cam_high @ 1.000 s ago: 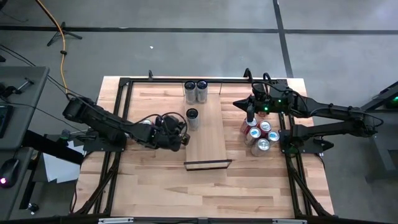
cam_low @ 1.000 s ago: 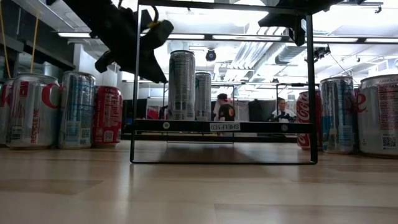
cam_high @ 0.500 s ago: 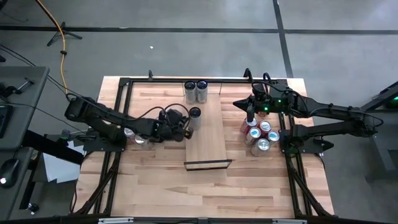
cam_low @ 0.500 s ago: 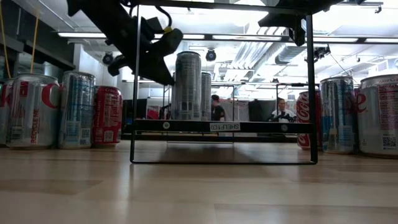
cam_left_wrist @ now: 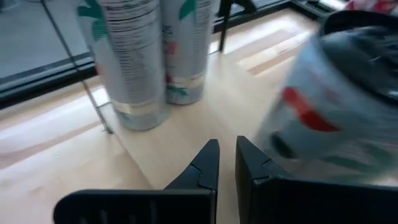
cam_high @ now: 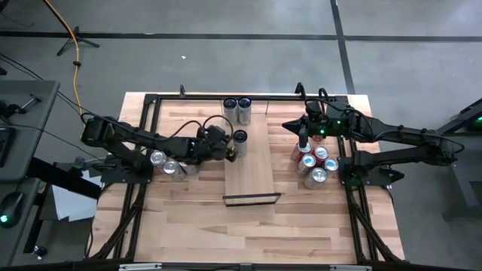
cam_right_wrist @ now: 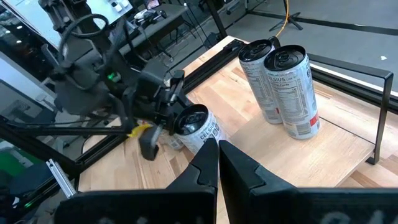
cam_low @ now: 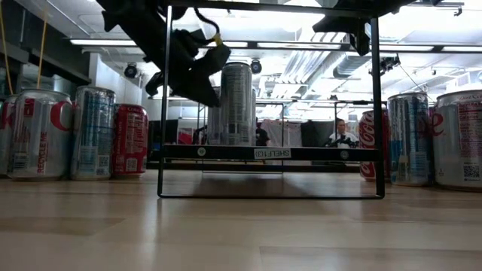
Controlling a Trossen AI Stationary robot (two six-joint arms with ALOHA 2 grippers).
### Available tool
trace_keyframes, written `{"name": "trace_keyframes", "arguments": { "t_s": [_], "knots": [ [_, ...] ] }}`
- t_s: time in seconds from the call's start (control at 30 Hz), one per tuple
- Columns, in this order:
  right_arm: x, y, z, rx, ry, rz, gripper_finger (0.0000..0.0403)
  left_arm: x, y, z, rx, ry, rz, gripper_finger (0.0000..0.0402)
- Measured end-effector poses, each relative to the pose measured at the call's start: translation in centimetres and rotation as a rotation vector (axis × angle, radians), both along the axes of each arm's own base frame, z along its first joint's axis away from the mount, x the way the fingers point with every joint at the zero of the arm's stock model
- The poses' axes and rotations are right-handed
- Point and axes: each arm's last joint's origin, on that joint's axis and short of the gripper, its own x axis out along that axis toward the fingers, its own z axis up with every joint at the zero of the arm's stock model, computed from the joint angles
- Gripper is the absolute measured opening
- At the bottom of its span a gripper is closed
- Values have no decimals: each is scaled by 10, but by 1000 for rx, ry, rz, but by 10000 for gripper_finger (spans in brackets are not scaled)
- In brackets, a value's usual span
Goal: Place canned beverage on shelf
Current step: Put the white/pink soda can on the shelf aligned with the other white/pink soda cans
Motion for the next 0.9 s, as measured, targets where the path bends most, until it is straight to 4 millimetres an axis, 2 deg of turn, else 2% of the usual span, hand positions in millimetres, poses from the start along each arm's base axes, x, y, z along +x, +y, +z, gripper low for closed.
{"name": "trace_keyframes", "arguments": {
  "t_s": [0.33,0.47,0.9],
  "knots": [
    [0,0,0,7,-1,-2,1,-25,3,14,24,144,-15,0],
    [0,0,0,7,-2,-2,1,-31,0,10,-2,188,2,0],
    [0,0,0,7,-2,-2,1,-44,-21,-15,-130,109,29,0]
  ]
}}
